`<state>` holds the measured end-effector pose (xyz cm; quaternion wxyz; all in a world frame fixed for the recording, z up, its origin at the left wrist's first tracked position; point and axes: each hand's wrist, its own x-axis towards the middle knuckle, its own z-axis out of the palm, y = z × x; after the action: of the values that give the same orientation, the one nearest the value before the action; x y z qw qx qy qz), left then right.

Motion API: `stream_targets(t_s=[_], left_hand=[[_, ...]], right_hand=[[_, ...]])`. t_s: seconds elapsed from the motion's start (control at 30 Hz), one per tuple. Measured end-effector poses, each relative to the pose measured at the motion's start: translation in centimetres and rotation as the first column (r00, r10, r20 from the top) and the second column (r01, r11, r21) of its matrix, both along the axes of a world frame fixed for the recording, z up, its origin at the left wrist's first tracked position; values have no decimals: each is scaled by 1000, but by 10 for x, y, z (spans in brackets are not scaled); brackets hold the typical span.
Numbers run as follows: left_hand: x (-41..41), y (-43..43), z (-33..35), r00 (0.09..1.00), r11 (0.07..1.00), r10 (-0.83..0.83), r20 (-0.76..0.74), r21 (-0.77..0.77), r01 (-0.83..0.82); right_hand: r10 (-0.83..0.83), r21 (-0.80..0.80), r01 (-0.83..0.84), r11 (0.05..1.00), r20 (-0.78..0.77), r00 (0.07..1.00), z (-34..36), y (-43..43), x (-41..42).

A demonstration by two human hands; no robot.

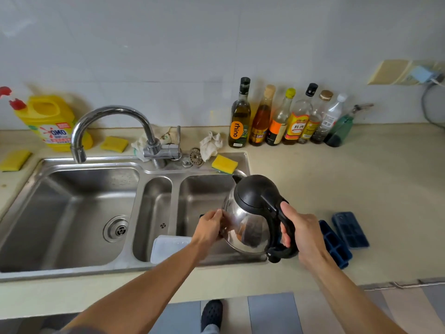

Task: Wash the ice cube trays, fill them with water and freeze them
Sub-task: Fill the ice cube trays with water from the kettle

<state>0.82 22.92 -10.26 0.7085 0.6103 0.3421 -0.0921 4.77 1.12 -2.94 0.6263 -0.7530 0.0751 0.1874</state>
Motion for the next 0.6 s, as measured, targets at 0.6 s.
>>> stream_targets(t_s=[0.6], left_hand=[[158,-15,29,850,881,-453,268,278,382]], right_hand=[[-288,-88,289,953,27,957,-13,-8,110]])
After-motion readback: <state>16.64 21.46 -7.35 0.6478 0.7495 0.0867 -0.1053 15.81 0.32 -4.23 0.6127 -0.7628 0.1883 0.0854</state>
